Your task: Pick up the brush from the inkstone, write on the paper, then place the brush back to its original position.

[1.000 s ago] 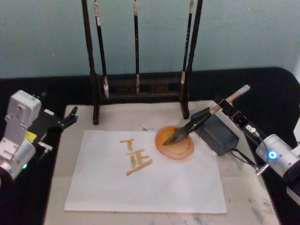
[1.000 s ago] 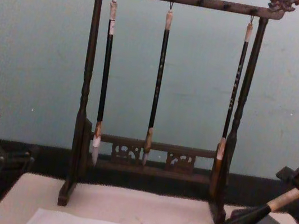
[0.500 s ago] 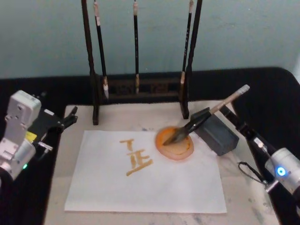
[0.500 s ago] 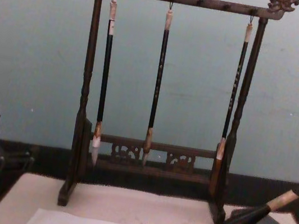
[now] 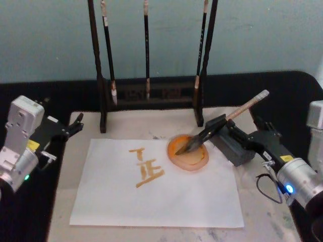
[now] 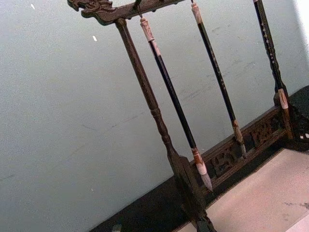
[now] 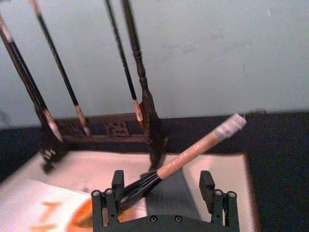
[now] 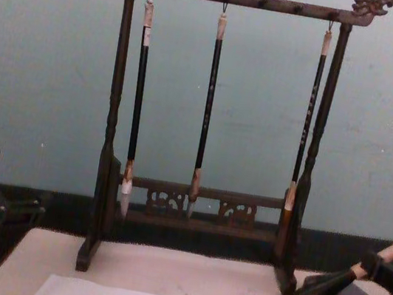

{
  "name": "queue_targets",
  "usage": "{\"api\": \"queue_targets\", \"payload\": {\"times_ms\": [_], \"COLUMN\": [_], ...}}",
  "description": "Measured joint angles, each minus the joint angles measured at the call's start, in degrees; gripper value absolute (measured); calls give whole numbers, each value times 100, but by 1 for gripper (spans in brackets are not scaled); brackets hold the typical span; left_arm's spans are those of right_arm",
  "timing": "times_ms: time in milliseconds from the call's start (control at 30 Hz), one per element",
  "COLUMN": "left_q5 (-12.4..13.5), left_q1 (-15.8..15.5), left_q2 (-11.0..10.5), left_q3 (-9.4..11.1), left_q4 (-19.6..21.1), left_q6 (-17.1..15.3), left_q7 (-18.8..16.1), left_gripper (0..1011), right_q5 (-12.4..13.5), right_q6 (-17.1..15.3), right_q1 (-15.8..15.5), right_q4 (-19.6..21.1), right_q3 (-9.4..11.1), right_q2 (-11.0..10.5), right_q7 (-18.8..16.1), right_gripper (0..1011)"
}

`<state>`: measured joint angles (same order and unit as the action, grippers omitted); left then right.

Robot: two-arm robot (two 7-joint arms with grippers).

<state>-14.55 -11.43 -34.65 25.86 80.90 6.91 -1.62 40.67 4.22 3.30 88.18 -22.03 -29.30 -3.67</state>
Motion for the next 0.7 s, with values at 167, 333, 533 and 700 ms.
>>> {"api": "queue_targets", "payload": {"times_ms": [167, 333, 533, 700], "left_q5": [0, 0, 0, 0], "left_q1": [0, 0, 0, 0], "left_q2": [0, 0, 0, 0], "left_q3": [0, 0, 0, 0], "left_q4": [0, 0, 0, 0], "left_q6": [0, 0, 0, 0], "left_q7": [0, 0, 0, 0], "left_gripper": [1010, 1010, 1010, 1010], "right_q5": [-1100, -1851, -2453, -2632], "right_q6": [49, 22, -66, -111], "right_q1": [176, 288, 362, 373], "right_q4": [-24, -105, -207, -241], "right_q3": [-290, -475, -596, -601], "right_q2": [-18, -7, 48, 89], "right_q7": [544, 920, 1222, 1292], "right_gripper": [1000, 1000, 1000, 1000]}}
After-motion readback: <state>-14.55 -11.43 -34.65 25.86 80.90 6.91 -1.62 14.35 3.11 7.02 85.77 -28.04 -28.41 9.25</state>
